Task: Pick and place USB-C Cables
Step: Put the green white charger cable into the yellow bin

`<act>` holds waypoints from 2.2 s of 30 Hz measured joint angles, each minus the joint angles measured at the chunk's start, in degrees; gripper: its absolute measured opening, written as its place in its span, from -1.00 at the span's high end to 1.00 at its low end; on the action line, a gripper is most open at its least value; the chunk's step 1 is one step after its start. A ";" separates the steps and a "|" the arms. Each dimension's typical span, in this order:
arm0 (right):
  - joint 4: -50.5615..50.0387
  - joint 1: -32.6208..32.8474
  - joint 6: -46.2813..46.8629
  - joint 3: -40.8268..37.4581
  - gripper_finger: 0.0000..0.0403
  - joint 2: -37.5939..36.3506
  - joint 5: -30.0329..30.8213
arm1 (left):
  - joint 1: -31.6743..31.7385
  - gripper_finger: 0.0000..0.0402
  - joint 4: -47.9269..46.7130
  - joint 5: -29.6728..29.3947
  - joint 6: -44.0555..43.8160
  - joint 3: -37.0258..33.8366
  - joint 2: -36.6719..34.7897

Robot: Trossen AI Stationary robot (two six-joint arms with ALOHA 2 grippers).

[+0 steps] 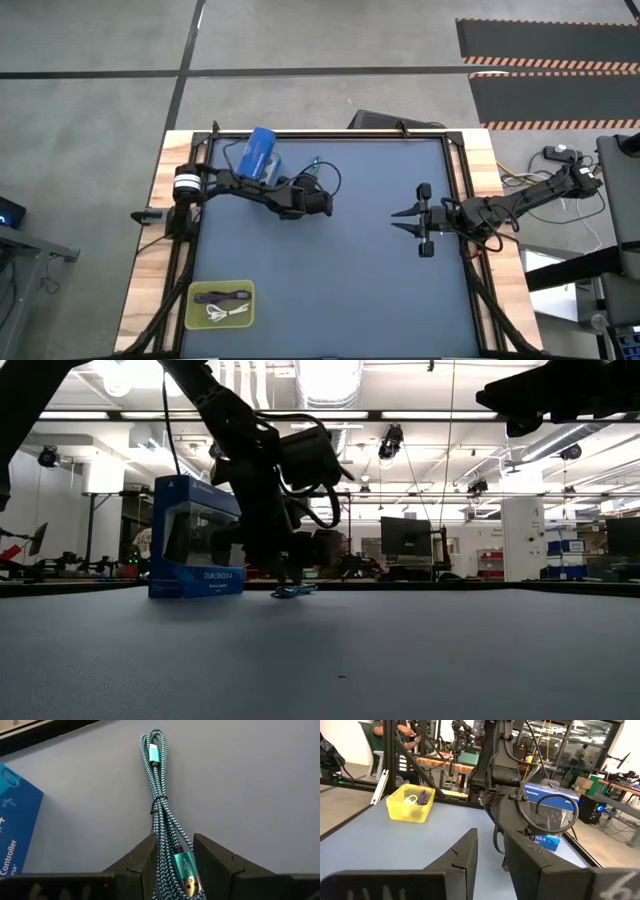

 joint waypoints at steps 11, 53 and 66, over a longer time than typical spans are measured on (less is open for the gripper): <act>0.02 -0.01 -0.02 0.00 0.57 0.00 -0.01 | 0.02 0.45 3.51 1.38 1.78 -0.81 0.02; -1.00 -0.02 0.62 0.00 0.57 0.00 -0.01 | 0.09 0.88 6.22 2.40 -0.32 -0.61 3.02; -1.59 0.01 2.14 0.00 0.57 0.02 -0.01 | -2.20 0.90 10.39 -0.24 5.83 0.42 0.67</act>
